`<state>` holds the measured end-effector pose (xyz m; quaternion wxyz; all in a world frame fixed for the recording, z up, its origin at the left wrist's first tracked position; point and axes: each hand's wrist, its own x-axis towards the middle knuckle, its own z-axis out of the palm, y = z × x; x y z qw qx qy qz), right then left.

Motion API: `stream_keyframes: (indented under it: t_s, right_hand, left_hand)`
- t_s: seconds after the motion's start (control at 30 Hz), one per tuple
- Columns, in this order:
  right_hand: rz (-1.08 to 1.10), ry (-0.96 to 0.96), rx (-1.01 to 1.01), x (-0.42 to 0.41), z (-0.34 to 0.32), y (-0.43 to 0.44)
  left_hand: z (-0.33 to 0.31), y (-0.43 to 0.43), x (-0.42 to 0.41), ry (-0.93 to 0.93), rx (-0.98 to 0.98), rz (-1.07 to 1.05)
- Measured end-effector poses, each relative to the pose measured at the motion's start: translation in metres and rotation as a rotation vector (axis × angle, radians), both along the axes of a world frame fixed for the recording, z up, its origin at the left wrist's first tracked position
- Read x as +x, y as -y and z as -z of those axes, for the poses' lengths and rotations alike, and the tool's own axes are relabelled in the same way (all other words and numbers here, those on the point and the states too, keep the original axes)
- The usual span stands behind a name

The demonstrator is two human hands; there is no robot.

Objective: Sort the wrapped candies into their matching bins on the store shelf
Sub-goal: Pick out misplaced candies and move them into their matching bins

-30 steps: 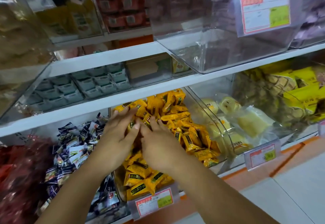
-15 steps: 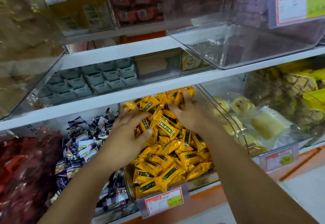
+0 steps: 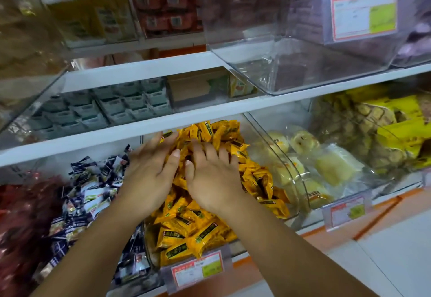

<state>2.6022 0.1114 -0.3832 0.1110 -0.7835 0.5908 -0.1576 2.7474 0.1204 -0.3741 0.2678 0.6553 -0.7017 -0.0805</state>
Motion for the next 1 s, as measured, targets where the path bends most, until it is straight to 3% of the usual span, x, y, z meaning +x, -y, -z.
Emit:
stream_keyframes:
  t_s: [0.13,0.23,0.3,0.37,0.47,0.6,0.77,0.87,1.0]
  right_hand:
    - [-0.165,0.121,0.156,-0.009,-0.035,0.010]
    - [0.073,0.343,0.161,-0.041,-0.068,0.029]
    - [0.209,0.129,0.079,-0.056,-0.065,0.045]
    - [0.197,-0.154,0.030,-0.051,-0.054,0.060]
    - [0.134,-0.273,-0.018,-0.039,-0.033,0.072]
    - [0.028,-0.065,-0.137,-0.031,0.006,0.075]
    - [0.215,0.196,0.311,-0.041,0.000,0.087]
    - [0.204,0.140,0.353,-0.037,-0.004,0.083]
    - [0.124,0.225,0.417,-0.032,0.000,0.079]
  left_hand:
    - [-0.006,0.000,-0.005,0.140,0.043,0.024]
    - [-0.019,0.007,-0.007,0.235,0.077,0.019]
    - [-0.025,0.013,-0.009,0.271,0.118,0.048]
    - [-0.023,0.018,-0.008,0.323,0.183,0.073]
    - [-0.015,0.020,-0.004,0.413,0.208,0.074]
    - [-0.009,0.021,-0.001,0.430,0.143,0.056]
    - [-0.006,0.025,0.000,0.408,0.155,0.022]
    - [-0.006,0.025,0.001,0.412,0.141,0.005]
    - [-0.011,0.023,-0.007,0.283,0.146,-0.019]
